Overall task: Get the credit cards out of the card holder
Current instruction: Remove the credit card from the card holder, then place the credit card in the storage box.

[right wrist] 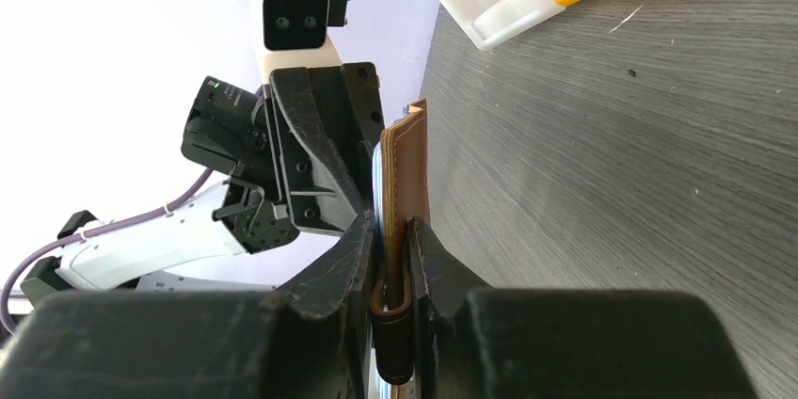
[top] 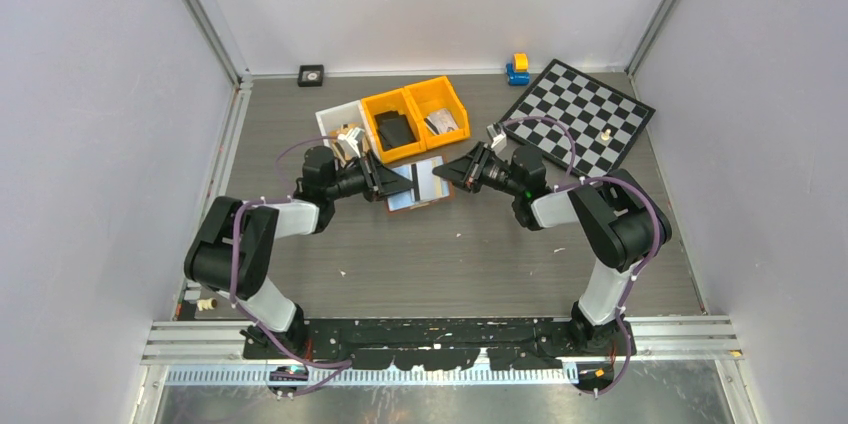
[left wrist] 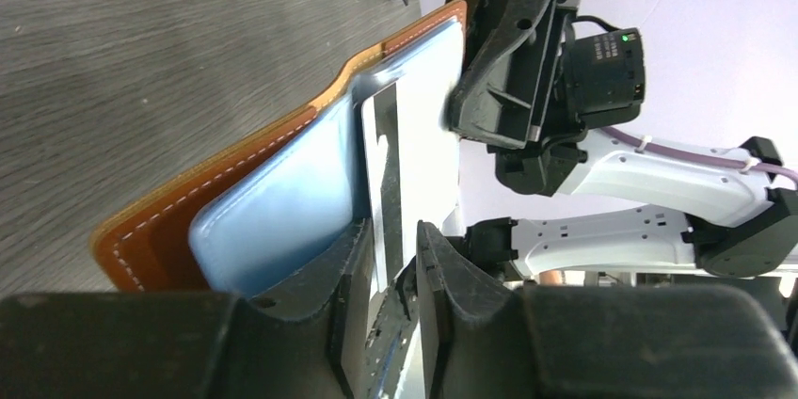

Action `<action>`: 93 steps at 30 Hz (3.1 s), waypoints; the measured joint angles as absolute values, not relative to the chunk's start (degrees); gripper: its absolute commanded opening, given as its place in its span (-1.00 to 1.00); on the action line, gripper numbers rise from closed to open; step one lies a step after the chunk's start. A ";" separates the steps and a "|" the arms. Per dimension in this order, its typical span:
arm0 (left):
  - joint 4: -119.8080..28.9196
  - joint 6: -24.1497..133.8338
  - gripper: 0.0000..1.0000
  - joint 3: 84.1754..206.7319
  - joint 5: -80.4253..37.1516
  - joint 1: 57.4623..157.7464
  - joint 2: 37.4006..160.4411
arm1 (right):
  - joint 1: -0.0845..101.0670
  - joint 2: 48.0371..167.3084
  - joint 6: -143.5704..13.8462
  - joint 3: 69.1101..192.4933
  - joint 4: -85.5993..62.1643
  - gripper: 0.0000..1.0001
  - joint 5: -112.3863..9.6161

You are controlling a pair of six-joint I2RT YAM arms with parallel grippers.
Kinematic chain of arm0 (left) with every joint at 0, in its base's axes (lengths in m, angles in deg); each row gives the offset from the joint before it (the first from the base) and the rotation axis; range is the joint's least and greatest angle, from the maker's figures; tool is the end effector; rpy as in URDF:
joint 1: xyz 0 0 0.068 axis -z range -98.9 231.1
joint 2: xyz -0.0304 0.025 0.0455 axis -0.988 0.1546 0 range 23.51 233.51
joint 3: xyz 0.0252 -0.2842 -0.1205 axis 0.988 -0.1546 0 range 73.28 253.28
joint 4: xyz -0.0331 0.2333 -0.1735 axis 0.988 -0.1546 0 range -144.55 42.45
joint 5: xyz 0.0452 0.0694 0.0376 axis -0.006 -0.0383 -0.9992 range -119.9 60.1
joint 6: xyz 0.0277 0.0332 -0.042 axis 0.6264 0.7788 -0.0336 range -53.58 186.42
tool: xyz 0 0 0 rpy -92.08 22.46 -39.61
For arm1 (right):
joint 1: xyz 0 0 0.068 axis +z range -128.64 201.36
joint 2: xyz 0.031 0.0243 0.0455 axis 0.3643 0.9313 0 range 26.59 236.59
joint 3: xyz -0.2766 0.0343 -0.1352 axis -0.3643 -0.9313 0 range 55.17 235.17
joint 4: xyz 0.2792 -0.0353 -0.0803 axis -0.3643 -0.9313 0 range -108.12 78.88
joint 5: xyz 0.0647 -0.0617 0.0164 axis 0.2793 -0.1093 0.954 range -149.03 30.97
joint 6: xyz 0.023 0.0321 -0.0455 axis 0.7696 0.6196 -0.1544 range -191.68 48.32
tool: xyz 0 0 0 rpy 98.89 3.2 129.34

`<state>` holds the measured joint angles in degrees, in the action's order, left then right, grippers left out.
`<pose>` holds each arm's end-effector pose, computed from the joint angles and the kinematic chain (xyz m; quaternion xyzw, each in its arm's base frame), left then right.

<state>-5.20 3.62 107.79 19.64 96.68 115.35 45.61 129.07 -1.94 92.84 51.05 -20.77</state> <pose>0.3085 -0.1213 0.1870 -0.0547 0.7621 -0.6070 0.2185 0.3231 0.1759 0.1773 0.0554 0.7176 0.6388 0.2718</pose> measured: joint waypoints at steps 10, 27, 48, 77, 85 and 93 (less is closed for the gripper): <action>4.94 -2.46 -0.50 107.61 21.74 96.90 119.00 | 45.61 129.07 -0.19 92.82 53.21 -0.86 -20.26; -0.11 -0.73 -0.50 108.92 22.53 97.27 120.26 | 45.48 129.40 0.53 92.07 53.98 -0.92 -20.33; 14.41 -8.60 -1.00 106.74 24.14 95.98 123.81 | 44.08 129.22 1.42 90.83 55.66 -0.99 -20.90; -32.13 11.35 -1.00 131.00 0.56 101.25 119.76 | 37.44 119.74 -15.34 88.69 19.99 -0.99 -37.14; -41.11 11.88 -1.00 153.53 -4.58 104.00 135.76 | 37.44 117.05 -15.62 88.69 19.18 -0.99 -37.95; -46.60 11.72 -1.00 167.78 -7.11 104.79 148.15 | 37.53 116.98 -13.07 87.79 22.85 -0.99 -37.73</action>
